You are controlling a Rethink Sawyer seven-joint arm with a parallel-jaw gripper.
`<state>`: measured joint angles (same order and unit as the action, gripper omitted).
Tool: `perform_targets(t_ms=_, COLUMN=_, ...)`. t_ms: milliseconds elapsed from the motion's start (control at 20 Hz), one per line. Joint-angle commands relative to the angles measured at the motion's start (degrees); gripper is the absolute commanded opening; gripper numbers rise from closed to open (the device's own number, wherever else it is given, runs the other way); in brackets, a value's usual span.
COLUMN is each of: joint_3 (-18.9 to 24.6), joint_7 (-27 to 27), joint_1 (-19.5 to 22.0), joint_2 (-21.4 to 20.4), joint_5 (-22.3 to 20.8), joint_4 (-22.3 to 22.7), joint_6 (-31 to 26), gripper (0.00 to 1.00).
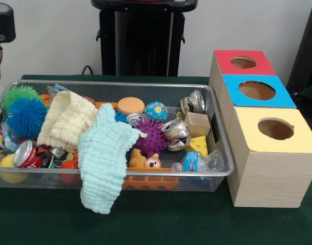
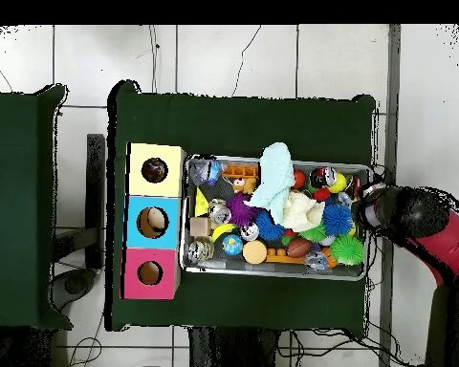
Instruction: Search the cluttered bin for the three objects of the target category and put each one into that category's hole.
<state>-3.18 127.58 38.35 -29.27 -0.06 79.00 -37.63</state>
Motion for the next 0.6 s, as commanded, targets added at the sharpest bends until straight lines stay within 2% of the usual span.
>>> perform_targets(t_ms=50, joint_3=4.64, joint_7=0.11, joint_1=1.24, joint_2=6.43, joint_5=0.14, joint_4=-3.48, joint_6=-1.65, gripper=0.0)
perform_targets(t_ms=600, joint_3=3.52, joint_7=0.11, joint_1=1.4, joint_2=8.86, joint_5=-1.05, joint_4=-7.27, joint_6=-0.17, gripper=0.0)
